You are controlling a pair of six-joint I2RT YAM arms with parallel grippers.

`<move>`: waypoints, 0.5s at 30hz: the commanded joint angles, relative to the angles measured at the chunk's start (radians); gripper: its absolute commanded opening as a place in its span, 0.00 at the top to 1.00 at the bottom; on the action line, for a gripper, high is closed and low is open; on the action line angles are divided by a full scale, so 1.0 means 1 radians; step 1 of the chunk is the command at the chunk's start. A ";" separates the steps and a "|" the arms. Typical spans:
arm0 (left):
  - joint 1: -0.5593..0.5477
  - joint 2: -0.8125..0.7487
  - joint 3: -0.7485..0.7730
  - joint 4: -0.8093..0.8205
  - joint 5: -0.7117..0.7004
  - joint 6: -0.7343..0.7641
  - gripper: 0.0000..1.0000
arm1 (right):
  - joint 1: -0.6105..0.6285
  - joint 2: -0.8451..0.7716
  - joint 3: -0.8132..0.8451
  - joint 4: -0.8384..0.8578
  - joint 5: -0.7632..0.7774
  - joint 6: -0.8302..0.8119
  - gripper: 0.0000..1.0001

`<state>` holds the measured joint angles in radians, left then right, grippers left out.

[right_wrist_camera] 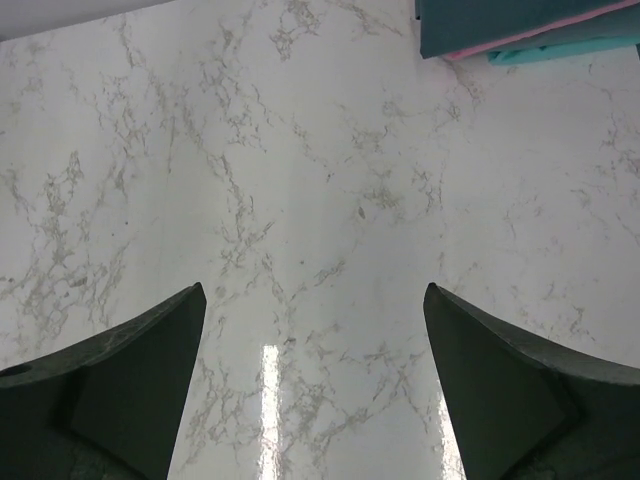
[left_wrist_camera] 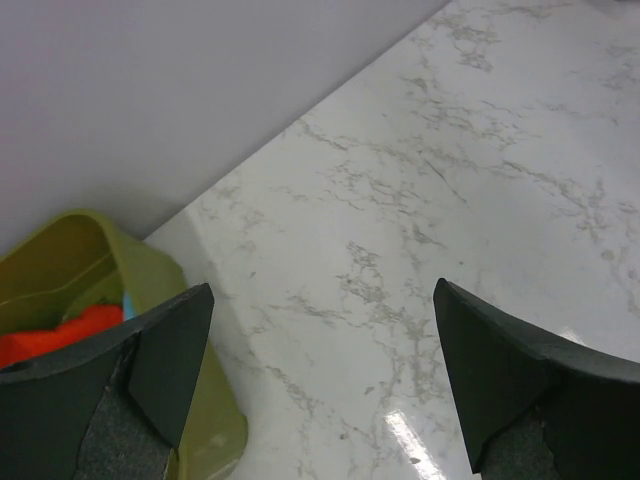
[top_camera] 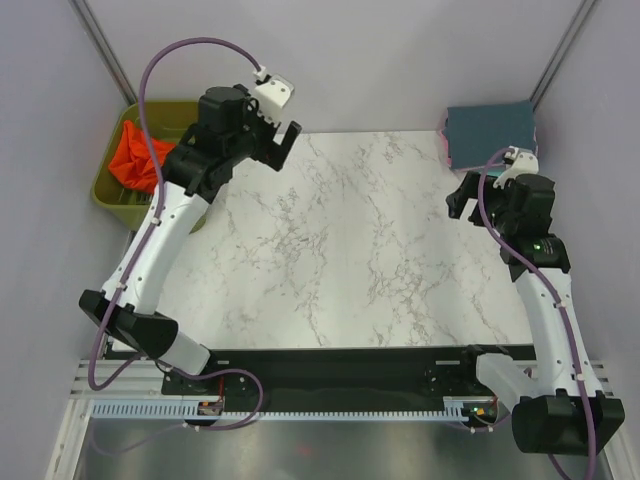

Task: Fold and stack the t-shirts
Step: Grab the tshirt from the pile

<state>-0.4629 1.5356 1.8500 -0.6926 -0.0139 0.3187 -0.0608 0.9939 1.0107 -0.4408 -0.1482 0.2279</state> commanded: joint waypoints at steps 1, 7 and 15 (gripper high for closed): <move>0.091 -0.031 -0.012 0.088 -0.138 0.088 0.01 | 0.001 -0.018 -0.029 0.011 -0.056 -0.098 0.02; 0.295 0.038 0.049 0.125 -0.106 0.014 0.01 | 0.001 0.110 0.115 -0.119 -0.142 -0.283 0.02; 0.507 0.278 0.113 0.229 -0.035 -0.063 0.03 | 0.000 0.353 0.272 -0.248 -0.087 -0.409 0.02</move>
<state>-0.0013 1.7012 1.8915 -0.5209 -0.0673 0.3019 -0.0605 1.2831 1.2247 -0.6216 -0.2859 -0.1207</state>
